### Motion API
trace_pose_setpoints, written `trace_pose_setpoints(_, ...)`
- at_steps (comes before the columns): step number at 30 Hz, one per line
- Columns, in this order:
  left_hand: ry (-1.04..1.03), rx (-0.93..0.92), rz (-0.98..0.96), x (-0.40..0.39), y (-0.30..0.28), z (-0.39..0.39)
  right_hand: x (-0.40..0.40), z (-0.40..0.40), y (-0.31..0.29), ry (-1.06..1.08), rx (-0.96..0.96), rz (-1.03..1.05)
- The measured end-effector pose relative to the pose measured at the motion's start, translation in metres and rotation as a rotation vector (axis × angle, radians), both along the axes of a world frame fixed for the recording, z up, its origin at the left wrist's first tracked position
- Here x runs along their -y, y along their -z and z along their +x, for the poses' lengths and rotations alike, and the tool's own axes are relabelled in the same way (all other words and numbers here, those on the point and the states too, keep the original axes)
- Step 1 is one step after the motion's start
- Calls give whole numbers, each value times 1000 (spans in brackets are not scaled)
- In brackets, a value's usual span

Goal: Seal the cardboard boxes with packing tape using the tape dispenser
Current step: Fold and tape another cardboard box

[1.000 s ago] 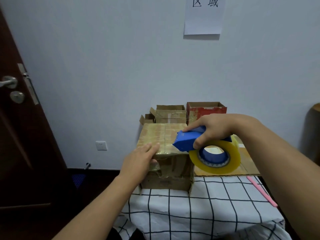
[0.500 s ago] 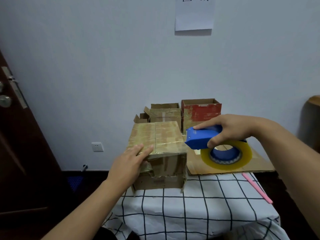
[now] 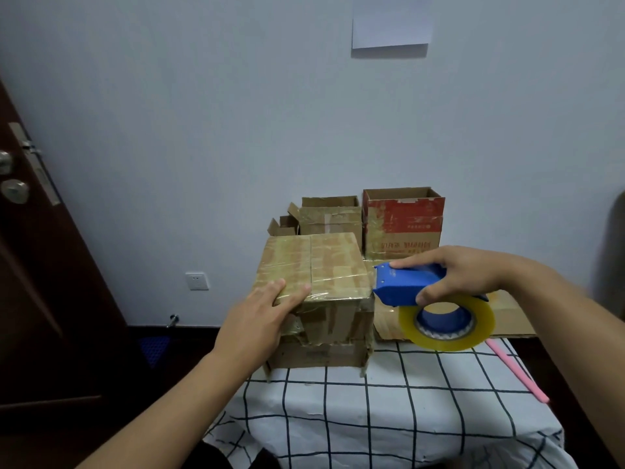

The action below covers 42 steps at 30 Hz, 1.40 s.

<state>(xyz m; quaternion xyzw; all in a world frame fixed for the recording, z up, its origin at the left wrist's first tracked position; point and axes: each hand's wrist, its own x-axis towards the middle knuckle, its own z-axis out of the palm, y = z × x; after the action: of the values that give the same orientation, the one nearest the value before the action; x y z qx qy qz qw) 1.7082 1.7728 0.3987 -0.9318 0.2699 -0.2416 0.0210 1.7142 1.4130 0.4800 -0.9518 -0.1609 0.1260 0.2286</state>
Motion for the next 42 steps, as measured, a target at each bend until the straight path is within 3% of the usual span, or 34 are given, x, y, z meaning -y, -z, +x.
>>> trace_pose_setpoints(9, -130, -49, -52, 29, 3, 1, 2, -4, 16, 20, -3, 80)
trace_pose_setpoints(15, 91, 18, 49, 86, 11, 3, -7, -10, 22, 14, 106, 67)
trace_pose_setpoints(22, 266, 115, 20, 65, -1, 16, -2, -23, 20, 31, 119, 226)
trace_pose_setpoints(27, 160, 3, 109, 55, 6, 14, -9, -24, 33, -9, 101, 247)
trace_pose_setpoints(30, 149, 87, 154, 64, 11, 8, -12, -20, 43, 6, 109, 249)
trace_pose_setpoints(38, 229, 169, -29, 70, 13, 13, -7, -25, 45, 4, 122, 283)
trace_pose_setpoints(42, 237, 238, -42, 66, 16, 18, 18, -31, 48, 15, 94, 162)
